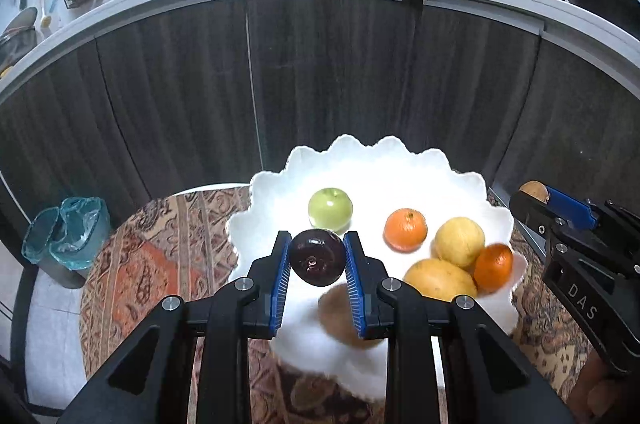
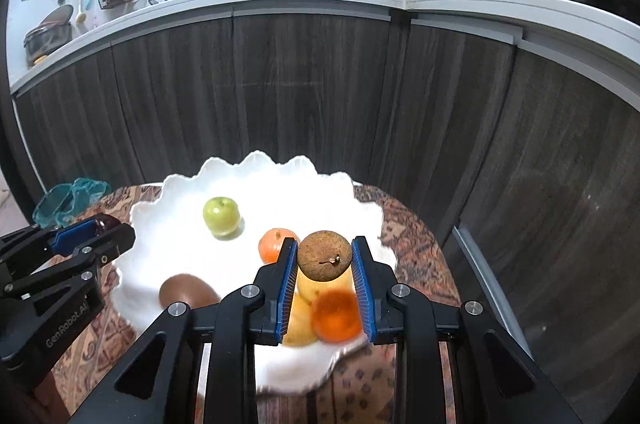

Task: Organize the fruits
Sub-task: 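Carry plum and small brown fruit into the bowl and open both grippers, then withdraw both grippers toward the second dark plum and another small brown fruit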

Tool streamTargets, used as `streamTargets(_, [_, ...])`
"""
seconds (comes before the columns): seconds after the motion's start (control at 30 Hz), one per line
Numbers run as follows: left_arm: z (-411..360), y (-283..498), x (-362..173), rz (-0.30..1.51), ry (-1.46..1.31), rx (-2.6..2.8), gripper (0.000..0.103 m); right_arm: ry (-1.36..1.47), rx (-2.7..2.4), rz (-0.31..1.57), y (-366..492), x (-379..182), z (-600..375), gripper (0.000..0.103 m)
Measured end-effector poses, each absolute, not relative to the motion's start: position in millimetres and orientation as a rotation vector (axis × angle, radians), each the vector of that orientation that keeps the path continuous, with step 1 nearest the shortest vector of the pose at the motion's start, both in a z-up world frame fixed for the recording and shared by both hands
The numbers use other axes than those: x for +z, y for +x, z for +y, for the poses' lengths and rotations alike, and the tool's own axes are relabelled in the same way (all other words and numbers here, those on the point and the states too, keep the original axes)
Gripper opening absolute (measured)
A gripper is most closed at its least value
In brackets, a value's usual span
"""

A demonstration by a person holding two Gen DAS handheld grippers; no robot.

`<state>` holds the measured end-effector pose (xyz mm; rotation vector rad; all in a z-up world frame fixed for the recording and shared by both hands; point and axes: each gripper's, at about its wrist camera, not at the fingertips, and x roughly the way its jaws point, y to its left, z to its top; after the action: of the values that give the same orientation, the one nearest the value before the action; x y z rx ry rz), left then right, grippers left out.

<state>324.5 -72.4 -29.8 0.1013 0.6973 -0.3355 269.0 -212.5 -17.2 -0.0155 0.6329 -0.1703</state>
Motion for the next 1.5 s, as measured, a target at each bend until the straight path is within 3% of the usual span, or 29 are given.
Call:
streamTargets(0.5, [-75.7, 372.9, -55.3, 0.763, 0.074, -0.343, 0.027, -0.009, -0.135, 0.682, 328.7, -32.8, -219.1, 0.029])
streamTargets(0.57, [-74.0, 374.4, -57.2, 0.772, 0.070, -0.340, 0.032, -0.014, -0.133, 0.688, 331.7, -35.8, -218.0, 0.029])
streamTargets(0.63, [-72.3, 373.5, -56.5, 0.767, 0.066, -0.332, 0.049, -0.019, -0.124, 0.696, 335.1, -37.5, -217.3, 0.029])
streamTargets(0.77, [-69.9, 367.2, -52.0, 0.750, 0.073, -0.314, 0.055, -0.030, -0.134, 0.701, 334.6, -37.7, -214.9, 0.030])
streamTargets(0.8, [-70.1, 365.9, -51.3, 0.749, 0.078, -0.311, 0.056, -0.030, -0.135, 0.699, 333.3, -36.7, -215.0, 0.034])
streamTargets(0.87, [-69.3, 362.8, -49.2, 0.746, 0.075, -0.307, 0.063, -0.031, -0.148, 0.687, 329.5, -34.1, -215.7, 0.053])
streamTargets(0.93, [-68.5, 358.1, -46.6, 0.739, 0.075, -0.295, 0.071, -0.032, -0.167, 0.664, 324.1, -30.1, -216.3, 0.078])
streamTargets(1.0, [-68.3, 353.6, -42.6, 0.728, 0.076, -0.287, 0.074, -0.044, -0.187, 0.629, 315.9, -23.9, -215.5, 0.085])
streamTargets(1.3, [-71.1, 314.7, -22.0, 0.657, 0.103, -0.258, 0.095, -0.036, -0.216, 0.561, 279.0, -3.0, -223.9, 0.091])
streamTargets(1.5, [-72.2, 286.5, -18.3, 0.639, 0.119, -0.254, 0.097, -0.028, -0.222, 0.551, 251.8, -0.4, -230.8, 0.091])
